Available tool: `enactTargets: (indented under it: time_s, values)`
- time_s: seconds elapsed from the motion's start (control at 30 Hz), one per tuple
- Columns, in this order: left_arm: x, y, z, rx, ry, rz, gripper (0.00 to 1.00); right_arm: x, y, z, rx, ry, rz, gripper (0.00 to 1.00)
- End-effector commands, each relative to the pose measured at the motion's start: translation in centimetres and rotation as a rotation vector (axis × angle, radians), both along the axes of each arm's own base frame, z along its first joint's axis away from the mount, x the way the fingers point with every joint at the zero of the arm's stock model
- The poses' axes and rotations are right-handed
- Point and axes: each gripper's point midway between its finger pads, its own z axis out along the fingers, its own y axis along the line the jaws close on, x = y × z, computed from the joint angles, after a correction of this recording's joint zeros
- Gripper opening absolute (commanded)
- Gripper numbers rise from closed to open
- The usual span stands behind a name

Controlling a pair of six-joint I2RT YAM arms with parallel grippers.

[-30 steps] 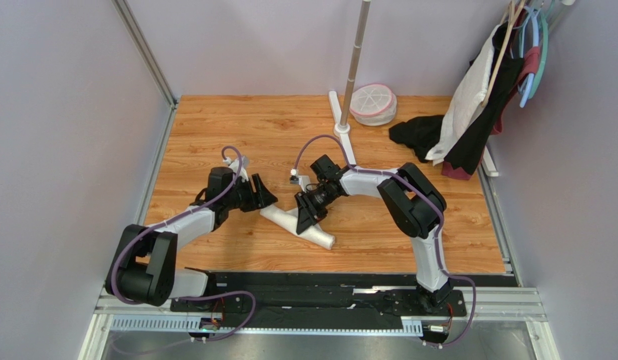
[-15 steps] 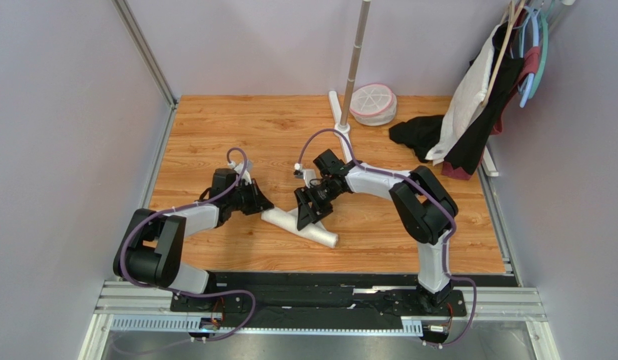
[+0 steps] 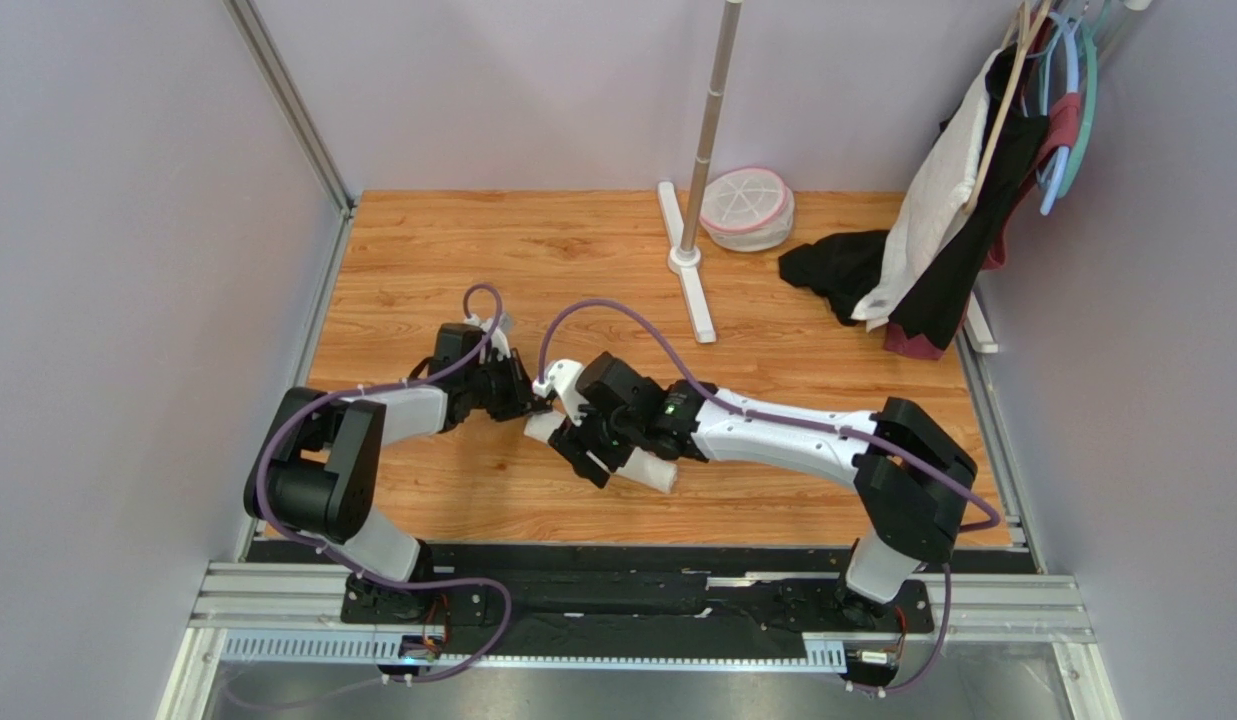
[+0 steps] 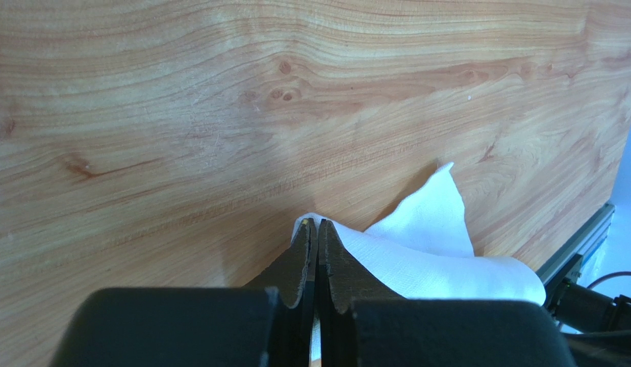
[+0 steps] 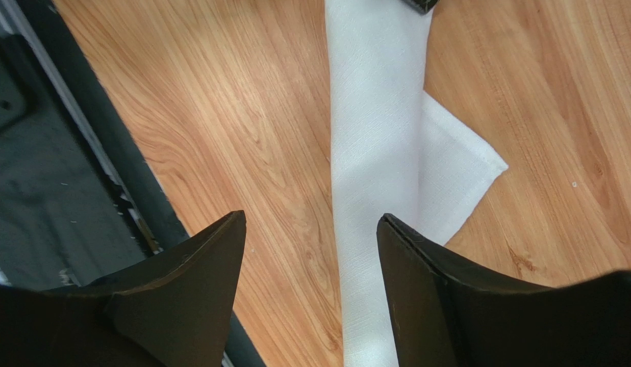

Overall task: Fold the napkin, place the utensils inside, and roll it up
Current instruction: Roll the napkin with the utensil

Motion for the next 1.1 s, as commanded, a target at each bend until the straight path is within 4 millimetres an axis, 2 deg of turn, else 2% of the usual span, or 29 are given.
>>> enactTargets:
  time_s: [0.0, 0.2, 0.43, 0.53, 0.63, 0.67, 0.73, 0.77, 0.8, 0.83, 0.87, 1.0, 1.07]
  values:
    - [0.6, 0.2, 0.1, 0.023, -0.006, -0.012, 0.0, 3.0, -0.3, -1.4, -0.098, -0.208, -0.035, 0.67]
    - [0.9, 0.1, 0.2, 0.023, -0.003, -0.02, 0.0, 2.6, 0.3, -3.3, -0.153, -0.228, 0.011, 0.66]
    - [1.2, -0.1, 0.5, 0.017, -0.006, -0.028, 0.0, 2.6, -0.4, -5.9, -0.206, -0.196, 0.017, 0.62]
    - [1.6, -0.7, 1.3, -0.018, -0.027, -0.039, 0.0, 3.1, -1.0, -7.0, -0.223, -0.17, -0.004, 0.62]
    - [1.9, -1.0, 2.2, -0.038, -0.051, -0.042, 0.21, 3.6, -1.6, -7.7, -0.219, -0.131, -0.028, 0.62]
    - [2.2, -1.0, 2.9, -0.042, -0.07, -0.039, 0.34, 3.8, -1.7, -7.7, -0.212, -0.118, -0.037, 0.62]
    - [2.4, -0.8, 3.3, -0.032, -0.081, -0.025, 0.45, 4.0, -2.1, -8.1, -0.198, -0.078, -0.042, 0.62]
    - [2.8, -0.6, 4.2, -0.023, -0.109, -0.013, 0.52, 4.1, -2.3, -8.2, -0.19, -0.053, -0.05, 0.62]
    - [3.0, -0.4, 4.5, -0.017, -0.12, -0.003, 0.55, 3.7, -2.0, -8.4, -0.165, -0.005, -0.032, 0.61]
    - [3.0, -0.2, 4.8, -0.009, -0.118, 0.006, 0.57, 4.2, -2.3, -8.5, -0.156, 0.019, -0.046, 0.61]
    - [3.5, 0.2, 5.8, 0.005, -0.152, 0.029, 0.59, 4.1, -2.5, -8.7, -0.151, 0.045, -0.047, 0.61]
    - [4.0, 1.2, 7.8, 0.034, -0.228, 0.07, 0.61, 3.5, -2.6, -9.1, -0.112, 0.176, -0.043, 0.48]
    - [3.7, 1.3, 8.7, 0.028, -0.269, 0.069, 0.62, 3.8, -2.8, -8.9, -0.089, 0.239, -0.059, 0.45]
